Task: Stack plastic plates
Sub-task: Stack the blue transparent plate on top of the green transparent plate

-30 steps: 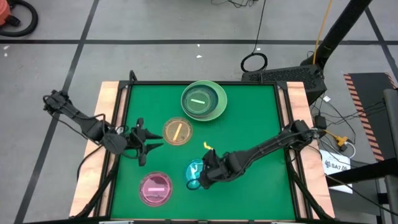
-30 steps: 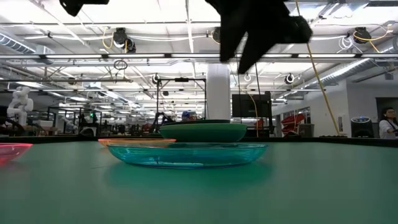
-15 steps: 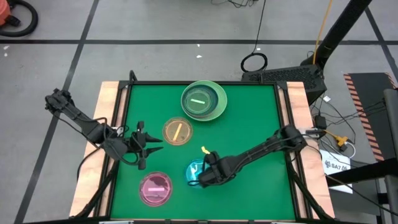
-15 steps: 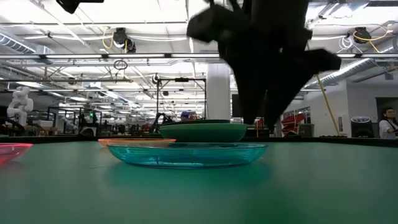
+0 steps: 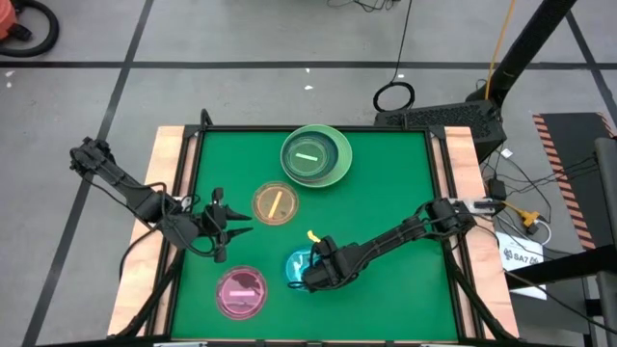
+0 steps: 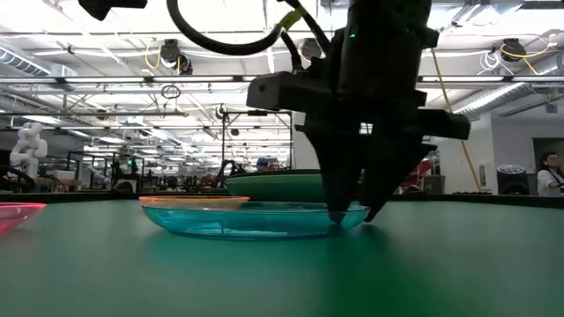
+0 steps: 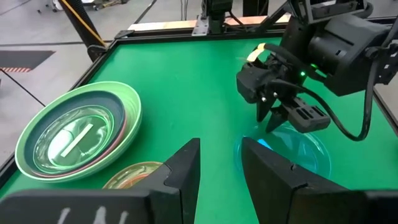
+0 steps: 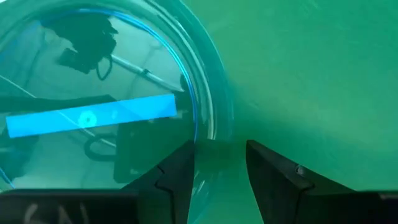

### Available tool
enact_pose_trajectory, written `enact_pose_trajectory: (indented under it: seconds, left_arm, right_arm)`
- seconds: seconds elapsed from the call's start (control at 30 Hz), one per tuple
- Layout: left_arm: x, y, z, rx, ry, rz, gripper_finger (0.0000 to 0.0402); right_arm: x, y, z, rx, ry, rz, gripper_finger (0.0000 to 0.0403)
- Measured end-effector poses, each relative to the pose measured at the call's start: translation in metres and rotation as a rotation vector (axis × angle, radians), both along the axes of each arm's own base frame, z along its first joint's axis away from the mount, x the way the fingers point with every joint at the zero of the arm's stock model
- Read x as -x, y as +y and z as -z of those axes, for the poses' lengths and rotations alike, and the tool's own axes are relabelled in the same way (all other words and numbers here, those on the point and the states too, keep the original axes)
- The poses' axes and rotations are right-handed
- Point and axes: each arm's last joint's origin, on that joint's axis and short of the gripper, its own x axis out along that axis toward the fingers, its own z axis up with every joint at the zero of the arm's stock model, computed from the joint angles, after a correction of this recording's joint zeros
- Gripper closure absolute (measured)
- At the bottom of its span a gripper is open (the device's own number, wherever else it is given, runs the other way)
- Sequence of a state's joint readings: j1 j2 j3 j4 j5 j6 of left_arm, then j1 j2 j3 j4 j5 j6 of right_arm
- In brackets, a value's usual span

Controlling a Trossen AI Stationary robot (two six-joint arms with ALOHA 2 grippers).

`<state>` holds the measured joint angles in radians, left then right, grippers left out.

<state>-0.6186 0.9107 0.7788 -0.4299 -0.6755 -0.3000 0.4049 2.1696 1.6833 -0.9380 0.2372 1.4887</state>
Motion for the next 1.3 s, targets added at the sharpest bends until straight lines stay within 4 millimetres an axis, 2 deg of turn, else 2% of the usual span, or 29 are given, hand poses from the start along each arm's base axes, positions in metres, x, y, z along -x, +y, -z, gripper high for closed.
enact_pose_trajectory:
  seconds: [0.23, 0.67, 0.87, 1.07, 1.3]
  left_arm:
    - [0.000, 0.000, 0.000, -0.002, 0.000, 0.001, 0.0278]
    - [0.000, 0.000, 0.000, -0.001, 0.000, 0.000, 0.0278]
    - [0.000, 0.000, 0.000, -0.011, -0.003, -0.006, 0.0278]
    - [-0.001, 0.006, -0.002, -0.127, -0.027, -0.098, 0.0278]
    - [-0.006, 0.020, -0.003, -0.278, -0.020, -0.208, 0.0278]
  right_arm:
    - [-0.001, 0.000, 0.000, 0.019, -0.020, -0.010, 0.0278]
    - [-0.005, 0.001, -0.001, 0.038, -0.053, -0.053, 0.0394]
    - [-0.005, -0.003, -0.003, 0.046, -0.042, -0.091, 0.0396]
    - [-0.001, -0.018, -0.025, 0.052, -0.009, -0.163, 0.0400]
    - [0.013, -0.050, -0.075, 0.066, 0.009, -0.289, 0.0402]
